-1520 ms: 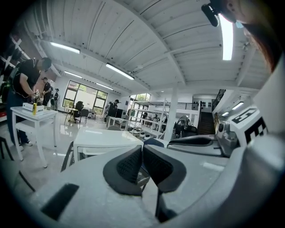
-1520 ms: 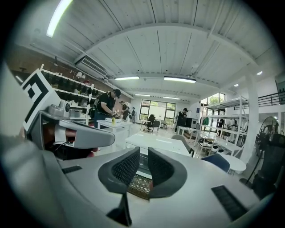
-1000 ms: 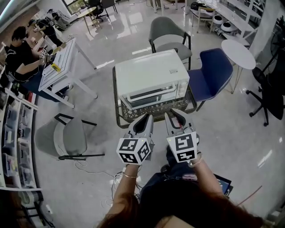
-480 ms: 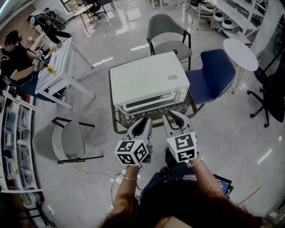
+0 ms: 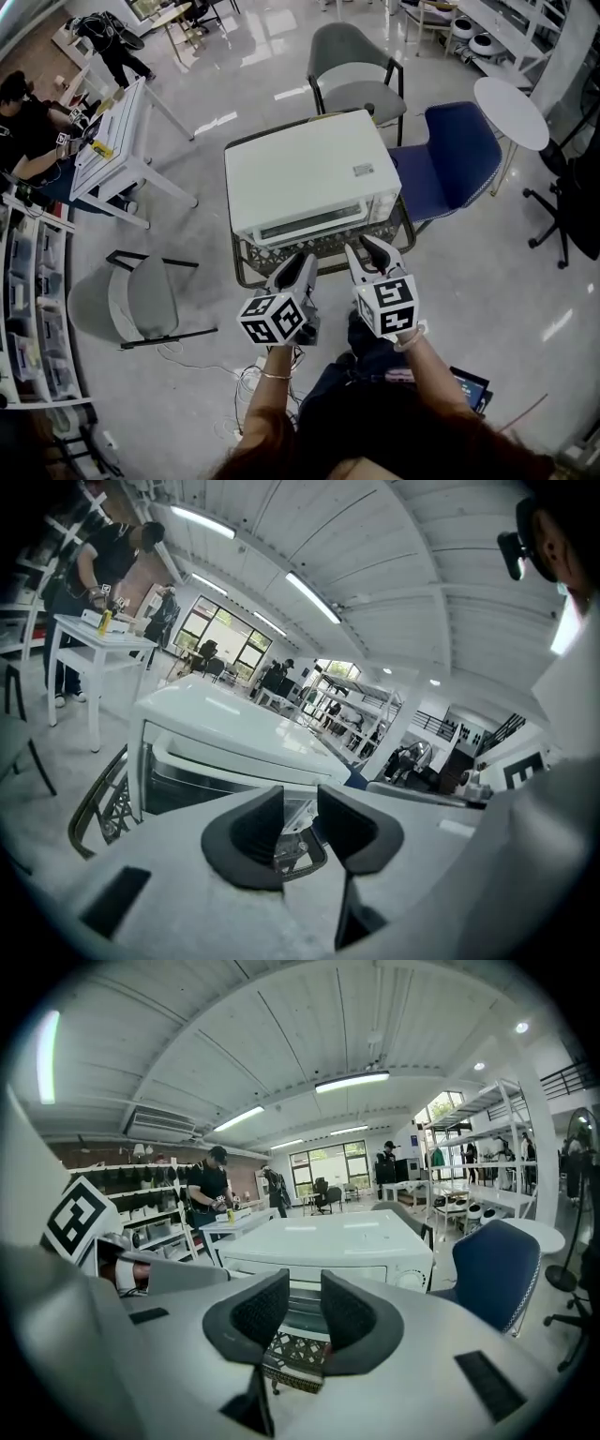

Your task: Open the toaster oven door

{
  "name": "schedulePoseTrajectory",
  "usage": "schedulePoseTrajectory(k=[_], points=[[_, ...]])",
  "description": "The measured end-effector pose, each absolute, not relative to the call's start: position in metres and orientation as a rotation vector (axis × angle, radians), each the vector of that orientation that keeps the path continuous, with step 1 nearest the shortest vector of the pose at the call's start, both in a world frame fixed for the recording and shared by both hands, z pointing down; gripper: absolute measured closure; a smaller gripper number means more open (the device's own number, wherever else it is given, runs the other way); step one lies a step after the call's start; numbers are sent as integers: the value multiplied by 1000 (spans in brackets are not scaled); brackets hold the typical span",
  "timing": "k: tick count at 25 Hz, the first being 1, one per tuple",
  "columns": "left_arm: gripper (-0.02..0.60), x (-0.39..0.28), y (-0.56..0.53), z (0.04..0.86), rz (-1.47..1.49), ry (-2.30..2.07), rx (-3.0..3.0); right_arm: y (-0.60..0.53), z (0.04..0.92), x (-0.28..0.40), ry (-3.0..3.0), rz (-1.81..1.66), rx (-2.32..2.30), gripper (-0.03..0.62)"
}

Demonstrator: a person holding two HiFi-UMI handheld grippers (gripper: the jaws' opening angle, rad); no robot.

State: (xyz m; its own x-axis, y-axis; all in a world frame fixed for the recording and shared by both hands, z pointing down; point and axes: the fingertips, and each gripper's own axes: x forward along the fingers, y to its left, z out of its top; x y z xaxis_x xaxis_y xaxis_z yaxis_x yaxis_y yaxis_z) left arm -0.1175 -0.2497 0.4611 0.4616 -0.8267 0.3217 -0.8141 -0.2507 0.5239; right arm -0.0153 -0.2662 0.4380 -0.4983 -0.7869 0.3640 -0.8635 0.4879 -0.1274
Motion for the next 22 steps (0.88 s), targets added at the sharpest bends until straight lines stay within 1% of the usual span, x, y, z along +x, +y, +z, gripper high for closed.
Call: schedulePoseTrajectory(k=[12,22], points=[[397,-128,-280,493,-88,-1337,1921,-297,473,-9,-2444,686,1422,480],[367,-139,-303,510,-149,-1340,1833,-319,496,-9,-2437,964,1418,437]])
